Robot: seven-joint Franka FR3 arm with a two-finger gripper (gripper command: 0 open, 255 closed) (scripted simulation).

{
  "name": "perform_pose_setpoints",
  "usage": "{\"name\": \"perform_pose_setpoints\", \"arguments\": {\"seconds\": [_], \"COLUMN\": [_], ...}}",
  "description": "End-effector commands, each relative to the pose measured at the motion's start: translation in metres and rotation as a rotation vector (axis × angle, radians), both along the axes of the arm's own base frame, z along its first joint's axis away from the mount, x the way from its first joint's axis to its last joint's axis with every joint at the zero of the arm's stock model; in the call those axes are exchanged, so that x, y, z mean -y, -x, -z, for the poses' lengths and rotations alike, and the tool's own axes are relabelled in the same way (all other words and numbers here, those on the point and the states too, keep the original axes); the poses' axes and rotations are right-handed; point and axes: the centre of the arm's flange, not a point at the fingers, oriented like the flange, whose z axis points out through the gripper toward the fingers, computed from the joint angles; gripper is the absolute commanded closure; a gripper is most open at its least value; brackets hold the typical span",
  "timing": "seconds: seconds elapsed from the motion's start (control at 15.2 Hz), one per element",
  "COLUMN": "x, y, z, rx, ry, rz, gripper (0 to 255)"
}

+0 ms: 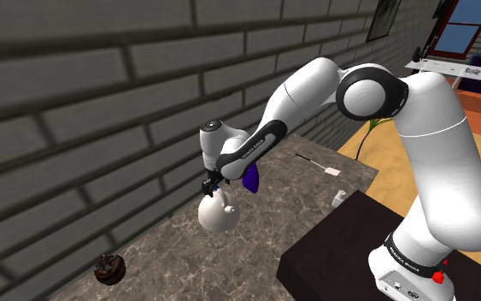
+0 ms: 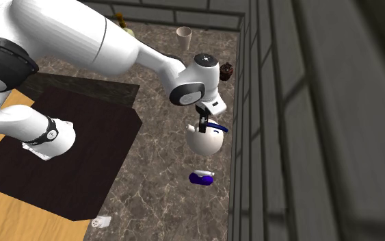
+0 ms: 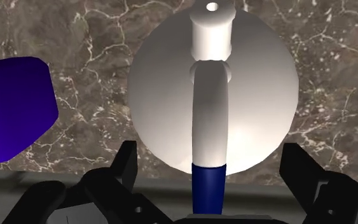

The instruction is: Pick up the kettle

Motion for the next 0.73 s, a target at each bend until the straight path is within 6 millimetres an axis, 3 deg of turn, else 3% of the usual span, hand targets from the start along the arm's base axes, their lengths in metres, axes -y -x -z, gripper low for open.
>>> {"name": "perform_pose_setpoints", "arguments": {"seconds": [0.0,0.07,0.13,0.66], "x": [0.0,0.0,-0.0004,-0.0003], "y": [-0.0005,-0.0006,0.0,-0.0004], "z": [0.0079,0.0079,0.008,0.0082], "rx": [0.0,0.0,0.0,0.0], "ry": [0.0,0.0,0.0,0.0], "rz": [0.0,0.0,0.0,0.0], "gripper": [0,0,255,255]}}
